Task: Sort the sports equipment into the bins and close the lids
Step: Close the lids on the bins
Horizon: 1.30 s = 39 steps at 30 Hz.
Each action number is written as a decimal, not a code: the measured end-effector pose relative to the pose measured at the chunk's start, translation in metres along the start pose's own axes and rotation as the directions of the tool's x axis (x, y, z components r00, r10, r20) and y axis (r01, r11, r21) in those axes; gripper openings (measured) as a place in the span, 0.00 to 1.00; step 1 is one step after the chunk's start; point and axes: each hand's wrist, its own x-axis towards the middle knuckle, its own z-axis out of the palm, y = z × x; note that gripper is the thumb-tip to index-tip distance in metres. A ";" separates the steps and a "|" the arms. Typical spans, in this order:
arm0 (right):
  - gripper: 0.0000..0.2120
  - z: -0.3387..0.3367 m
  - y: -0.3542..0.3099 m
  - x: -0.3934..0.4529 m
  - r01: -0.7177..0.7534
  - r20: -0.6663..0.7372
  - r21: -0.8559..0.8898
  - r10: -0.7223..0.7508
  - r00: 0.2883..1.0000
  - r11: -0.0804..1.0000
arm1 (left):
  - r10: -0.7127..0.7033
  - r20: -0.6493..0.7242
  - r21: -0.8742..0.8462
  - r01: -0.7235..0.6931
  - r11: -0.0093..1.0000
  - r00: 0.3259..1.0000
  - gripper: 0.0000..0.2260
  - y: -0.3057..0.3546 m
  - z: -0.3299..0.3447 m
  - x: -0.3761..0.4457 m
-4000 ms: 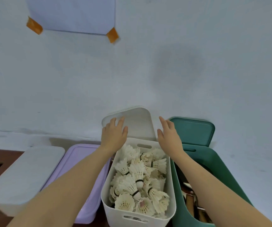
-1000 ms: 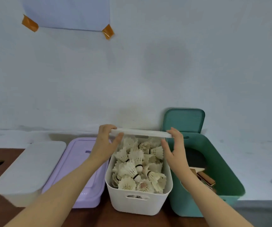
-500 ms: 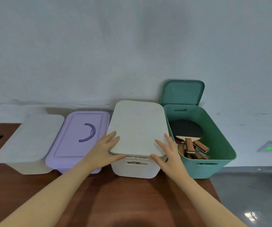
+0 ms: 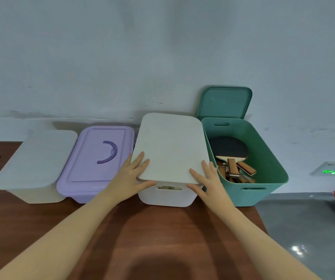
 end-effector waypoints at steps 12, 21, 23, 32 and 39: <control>0.31 -0.003 -0.009 0.009 -0.012 -0.040 -0.375 -0.003 0.999 0.927 | -0.021 -0.078 0.287 0.043 0.957 0.997 0.40 0.005 0.019 -0.018; 0.19 -0.008 -0.015 0.037 -0.006 -0.181 -0.503 -0.098 0.978 0.864 | -0.115 -0.075 0.389 0.135 0.911 0.991 0.34 0.024 -0.004 0.000; 0.17 -0.013 -0.016 0.051 -0.028 -0.140 -0.500 -0.049 0.989 0.865 | -0.168 -0.036 0.388 0.169 0.906 0.985 0.32 0.023 -0.005 0.016; 0.29 -0.003 -0.010 0.102 -0.002 0.140 -0.428 0.068 0.988 0.904 | -0.331 0.086 0.362 0.280 0.889 0.940 0.28 0.011 0.005 0.077; 0.30 0.013 -0.012 0.103 -0.040 0.124 -0.474 0.112 0.986 0.879 | -0.286 0.090 0.376 0.233 0.897 0.954 0.29 -0.005 0.006 0.081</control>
